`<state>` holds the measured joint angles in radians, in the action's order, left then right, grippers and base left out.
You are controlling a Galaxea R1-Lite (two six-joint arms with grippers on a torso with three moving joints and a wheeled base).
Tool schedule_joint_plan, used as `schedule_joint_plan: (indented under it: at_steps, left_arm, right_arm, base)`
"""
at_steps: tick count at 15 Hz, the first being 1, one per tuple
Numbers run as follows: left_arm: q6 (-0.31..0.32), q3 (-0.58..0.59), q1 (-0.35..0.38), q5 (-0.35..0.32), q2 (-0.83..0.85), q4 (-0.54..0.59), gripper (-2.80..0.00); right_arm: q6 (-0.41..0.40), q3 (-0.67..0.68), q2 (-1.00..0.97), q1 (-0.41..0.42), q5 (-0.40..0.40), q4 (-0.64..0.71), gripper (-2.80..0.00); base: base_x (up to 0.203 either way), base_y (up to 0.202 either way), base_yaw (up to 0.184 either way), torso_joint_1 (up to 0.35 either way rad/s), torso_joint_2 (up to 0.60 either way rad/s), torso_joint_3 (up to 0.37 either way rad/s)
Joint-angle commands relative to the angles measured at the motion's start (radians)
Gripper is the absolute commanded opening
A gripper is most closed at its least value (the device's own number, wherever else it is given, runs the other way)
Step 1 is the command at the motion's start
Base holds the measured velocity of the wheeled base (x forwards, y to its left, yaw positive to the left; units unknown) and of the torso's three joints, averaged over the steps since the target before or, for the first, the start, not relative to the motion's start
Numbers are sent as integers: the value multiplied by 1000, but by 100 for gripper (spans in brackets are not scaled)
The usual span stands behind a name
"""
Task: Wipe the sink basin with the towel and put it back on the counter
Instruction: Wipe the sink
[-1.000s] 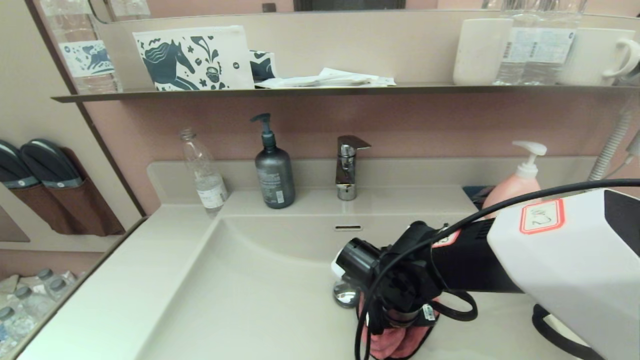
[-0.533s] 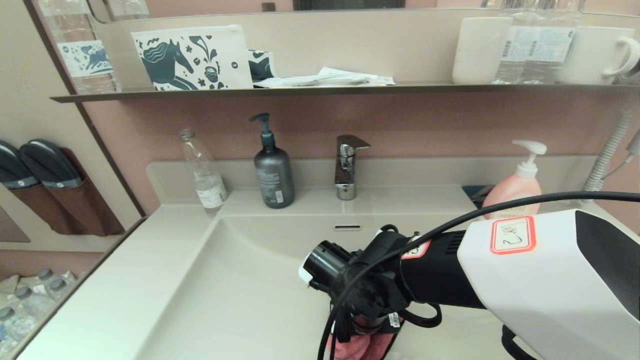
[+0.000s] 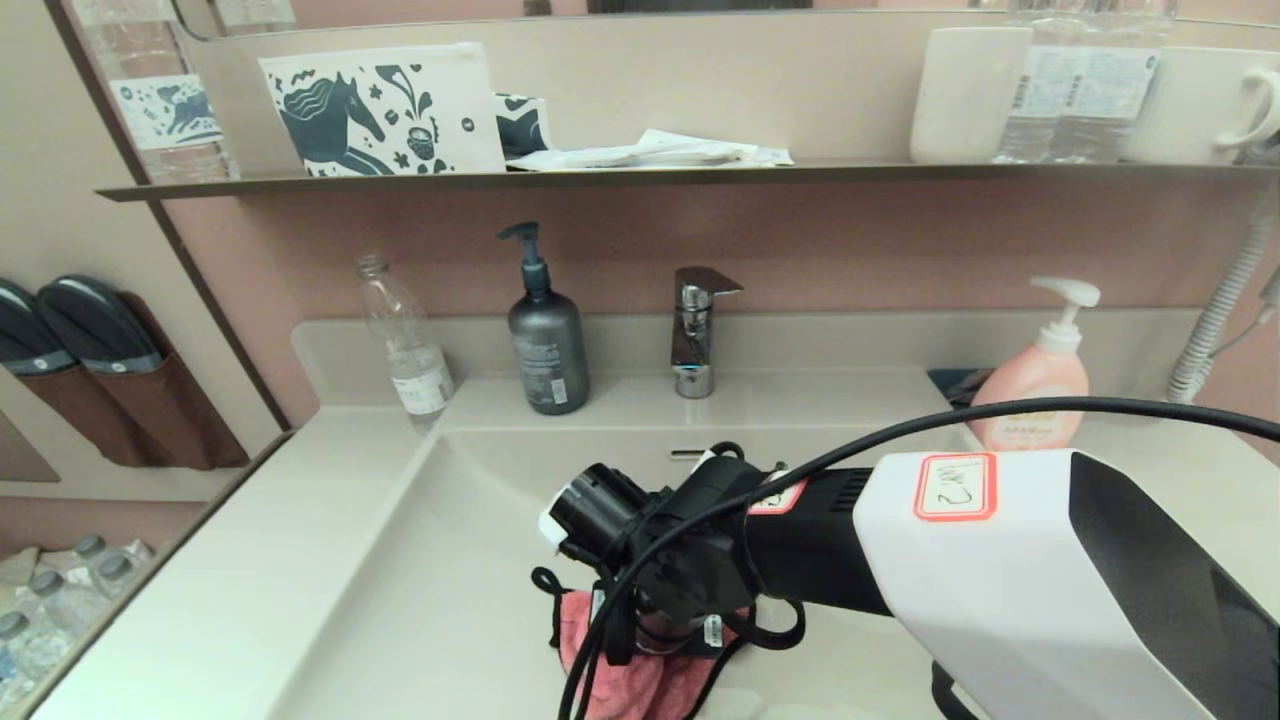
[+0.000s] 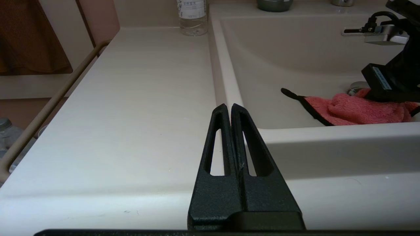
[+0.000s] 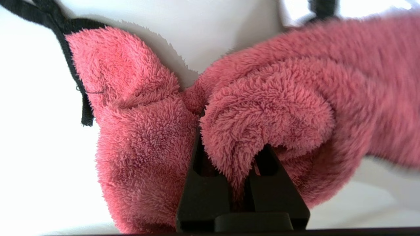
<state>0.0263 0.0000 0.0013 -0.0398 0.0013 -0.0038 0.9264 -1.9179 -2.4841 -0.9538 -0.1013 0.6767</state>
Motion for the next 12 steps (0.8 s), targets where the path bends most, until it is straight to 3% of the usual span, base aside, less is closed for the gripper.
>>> schedule_joint_plan:
  at_steps: [1, 4, 7, 12]
  left_arm:
    - [0, 0, 0, 0, 0, -1, -280]
    - [0, 0, 0, -1, 0, -1, -280]
    - [0, 0, 0, -1, 0, -1, -280]
    - [0, 0, 0, -1, 0, -1, -280]
  right_arm:
    - [3, -48, -28, 0, -13, -45, -280]
    - [-4, -50, -21, 5, -28, -148, -280]
    - [-25, -49, -16, 20, -131, -233, -280]
    - [-91, -49, -4, 79, -202, -263, -280]
  base:
    - [0, 0, 0, 0, 0, 0]
    - [0, 0, 0, 0, 0, 0]
    - [0, 0, 0, 0, 0, 0]
    - [0, 0, 0, 0, 0, 0]
